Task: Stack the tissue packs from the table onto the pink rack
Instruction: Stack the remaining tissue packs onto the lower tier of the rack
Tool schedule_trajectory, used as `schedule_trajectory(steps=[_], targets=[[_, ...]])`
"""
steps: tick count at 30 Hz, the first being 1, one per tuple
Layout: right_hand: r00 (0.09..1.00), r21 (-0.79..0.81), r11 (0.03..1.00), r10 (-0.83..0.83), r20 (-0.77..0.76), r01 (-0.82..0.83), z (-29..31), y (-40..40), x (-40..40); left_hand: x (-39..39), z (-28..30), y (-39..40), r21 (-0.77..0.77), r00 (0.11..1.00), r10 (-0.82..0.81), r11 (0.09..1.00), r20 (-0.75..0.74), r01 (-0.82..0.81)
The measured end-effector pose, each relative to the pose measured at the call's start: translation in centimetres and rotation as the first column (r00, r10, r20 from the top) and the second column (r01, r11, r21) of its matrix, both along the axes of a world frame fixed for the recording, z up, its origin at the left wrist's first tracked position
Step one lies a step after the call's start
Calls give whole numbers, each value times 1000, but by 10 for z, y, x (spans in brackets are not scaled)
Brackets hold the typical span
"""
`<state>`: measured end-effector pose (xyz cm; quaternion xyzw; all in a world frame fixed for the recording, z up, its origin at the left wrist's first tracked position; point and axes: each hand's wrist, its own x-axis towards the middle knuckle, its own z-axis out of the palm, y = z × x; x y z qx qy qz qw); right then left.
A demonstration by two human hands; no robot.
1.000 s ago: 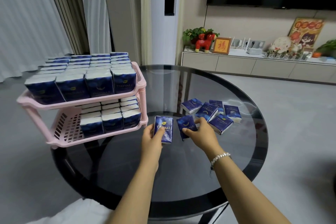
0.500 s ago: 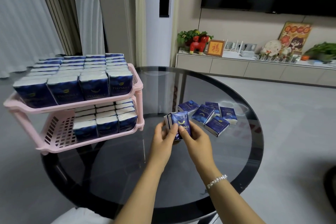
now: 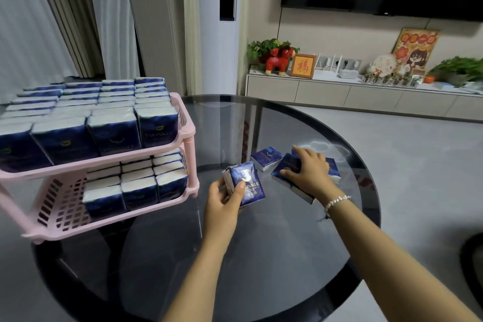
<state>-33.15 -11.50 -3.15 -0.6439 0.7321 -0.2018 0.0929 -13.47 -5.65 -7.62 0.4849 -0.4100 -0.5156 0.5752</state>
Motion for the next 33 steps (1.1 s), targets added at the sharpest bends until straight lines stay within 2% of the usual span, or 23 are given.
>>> schedule_trajectory(steps=[2, 6, 9, 11, 15, 18, 20, 23, 26, 28, 31, 33], targets=[[999, 79, 996, 45, -19, -44, 3, -6, 1, 2, -1, -1, -3, 1000, 7, 1000, 9, -7], [995, 55, 994, 97, -18, -96, 10, -7, 5, 6, -4, -3, 6, 999, 25, 1000, 25, -25], [961, 16, 988, 143, 235, -151, 14, 0, 10, 7, -2, -1, 13, 1000, 25, 1000, 17, -26], [904, -47, 992, 125, 409, -116, 17, 8, 14, 7, -1, 0, 14, 999, 34, 999, -4, -34], [627, -75, 997, 39, 778, 31, 18, 24, 29, 6, 2, 4, 31, 999, 30, 999, -11, -30], [410, -104, 993, 70, 909, 62, 15, 38, 46, 6, 4, 7, 30, 999, 31, 999, -13, -30], [326, -140, 990, 129, 937, 9, 13, 51, 61, 5, 5, 10, 39, 999, -1, 999, -33, 2], [324, -160, 983, 183, 928, -95, 4, 63, 82, 3, 8, 13, 48, 990, -37, 998, -133, 43], [452, -160, 982, 190, 872, -105, -4, 65, 93, 4, 12, 16, 41, 976, -40, 998, -213, 50], [498, -167, 983, 181, 848, -73, -5, 68, 98, 5, 13, 17, 31, 971, -61, 997, -230, 70], [512, -174, 982, 183, 839, -68, -8, 69, 101, 6, 14, 15, 39, 972, -95, 994, -215, 106], [487, -161, 980, 198, 851, -117, -6, 67, 101, 6, 14, 13, 55, 982, -85, 994, -169, 96]])
